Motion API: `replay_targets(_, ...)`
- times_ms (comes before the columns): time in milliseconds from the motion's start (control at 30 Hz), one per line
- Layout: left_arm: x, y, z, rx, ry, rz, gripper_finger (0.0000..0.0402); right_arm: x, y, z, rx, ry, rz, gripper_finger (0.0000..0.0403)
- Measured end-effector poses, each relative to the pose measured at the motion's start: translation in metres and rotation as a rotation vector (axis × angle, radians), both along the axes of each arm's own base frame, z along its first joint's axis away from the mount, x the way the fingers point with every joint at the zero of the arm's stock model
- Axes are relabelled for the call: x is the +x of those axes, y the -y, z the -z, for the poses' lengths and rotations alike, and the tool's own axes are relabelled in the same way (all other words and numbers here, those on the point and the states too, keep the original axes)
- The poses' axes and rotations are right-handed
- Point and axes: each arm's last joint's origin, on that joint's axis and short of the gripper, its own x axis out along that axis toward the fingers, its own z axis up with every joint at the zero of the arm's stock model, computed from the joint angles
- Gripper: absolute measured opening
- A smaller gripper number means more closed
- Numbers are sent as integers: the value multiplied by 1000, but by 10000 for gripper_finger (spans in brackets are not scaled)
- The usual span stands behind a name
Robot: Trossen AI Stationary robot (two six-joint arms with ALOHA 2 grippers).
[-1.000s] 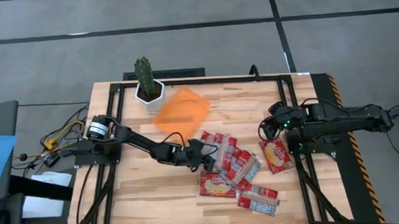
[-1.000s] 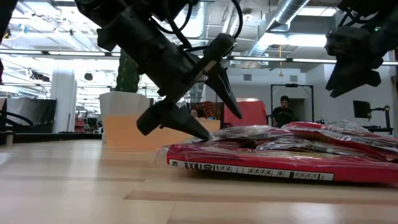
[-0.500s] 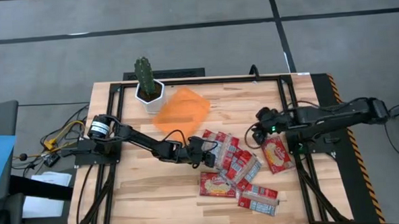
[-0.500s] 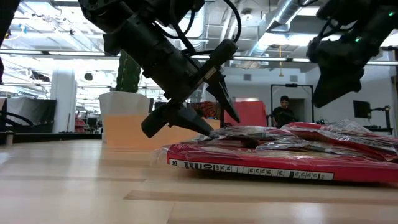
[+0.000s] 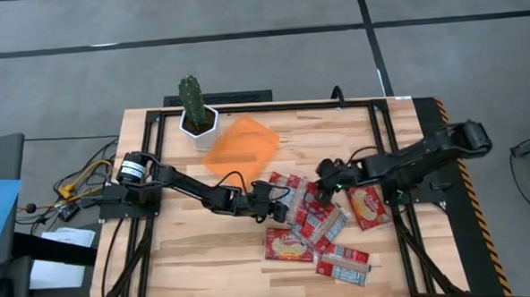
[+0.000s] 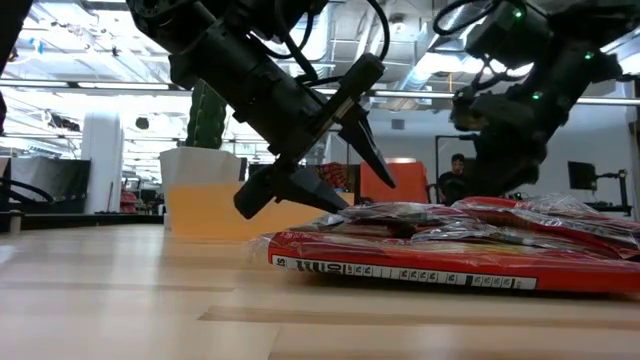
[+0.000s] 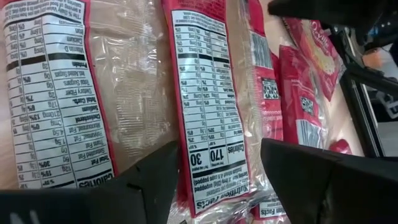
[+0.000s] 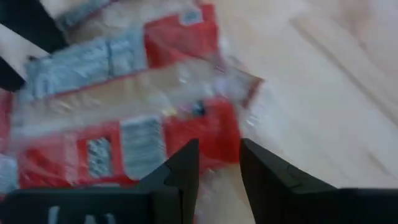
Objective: Sort popcorn bags into baskets
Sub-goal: Put the popcorn bag into the orange bin
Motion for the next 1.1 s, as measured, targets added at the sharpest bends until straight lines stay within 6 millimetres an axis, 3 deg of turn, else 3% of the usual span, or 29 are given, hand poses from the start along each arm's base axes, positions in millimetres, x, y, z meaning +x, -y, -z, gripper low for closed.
replay_targets(367, 1, 0, -1, 1, 10, 13, 178, 30, -9, 5, 81, 208, -130, 116)
replay_targets(500, 0, 0, -1, 5, 6, 9, 158, 26, -8, 5, 79, 180, -116, 116)
replay_targets(633, 0, 0, -1, 10, 7, 0, 152, 10, -2, -2, 31, 94, -6, 109)
replay_targets(833, 0, -3, 0, 7, 5, -20, 176, -19, 9, 3, -97, -139, 189, 87)
replay_targets(1100, 1, -3, 0, 0, 4, -17, 223, 2, 11, 30, -56, -167, 95, 73)
